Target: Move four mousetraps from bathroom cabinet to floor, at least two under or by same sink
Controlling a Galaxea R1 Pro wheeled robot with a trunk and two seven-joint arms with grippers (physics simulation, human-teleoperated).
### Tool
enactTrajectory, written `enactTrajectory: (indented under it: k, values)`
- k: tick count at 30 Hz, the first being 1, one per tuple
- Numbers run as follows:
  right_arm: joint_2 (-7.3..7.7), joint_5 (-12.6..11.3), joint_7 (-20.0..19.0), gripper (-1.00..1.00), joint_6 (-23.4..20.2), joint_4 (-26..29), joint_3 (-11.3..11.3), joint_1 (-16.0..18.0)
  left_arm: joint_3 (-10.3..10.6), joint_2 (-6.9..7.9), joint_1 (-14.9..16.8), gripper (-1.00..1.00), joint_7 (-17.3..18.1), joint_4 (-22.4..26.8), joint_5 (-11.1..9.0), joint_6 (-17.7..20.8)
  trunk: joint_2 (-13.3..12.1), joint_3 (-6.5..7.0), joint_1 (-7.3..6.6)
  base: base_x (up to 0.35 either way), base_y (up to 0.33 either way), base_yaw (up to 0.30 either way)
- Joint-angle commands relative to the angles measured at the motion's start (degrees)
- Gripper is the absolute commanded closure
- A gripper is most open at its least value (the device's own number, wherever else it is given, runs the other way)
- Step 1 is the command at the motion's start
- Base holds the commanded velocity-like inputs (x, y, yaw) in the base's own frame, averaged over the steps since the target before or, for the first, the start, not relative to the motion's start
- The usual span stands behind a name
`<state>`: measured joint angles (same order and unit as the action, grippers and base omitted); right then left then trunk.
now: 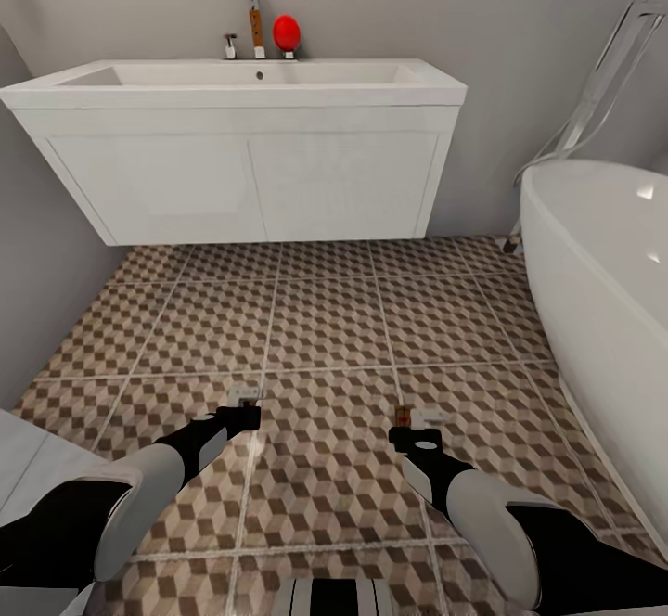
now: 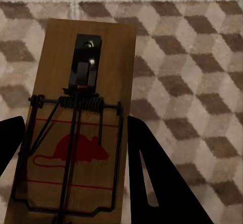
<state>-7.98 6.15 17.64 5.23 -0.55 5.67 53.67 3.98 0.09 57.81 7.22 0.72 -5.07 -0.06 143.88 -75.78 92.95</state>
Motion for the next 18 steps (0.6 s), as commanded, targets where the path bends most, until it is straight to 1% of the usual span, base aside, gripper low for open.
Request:
enactTrajectory:
  k: [1,18]
  values:
    - [-0.01,0.4,0.2,1.0,0.2,-0.1,0.5,0.0,0.4,0.01,0.0,1.0,0.2,0.0,-0.4,0.0,0.0,-0.1,-0.01,0.0,0.0,0.0]
    - [-0.01,0.4,0.5,1.0,0.3,-0.1,0.4,0.0,0.4,0.0,0.0,1.0,0.1,0.0,-0.1,0.0,0.0,-0.17,-0.01,0.0,0.0,0.0]
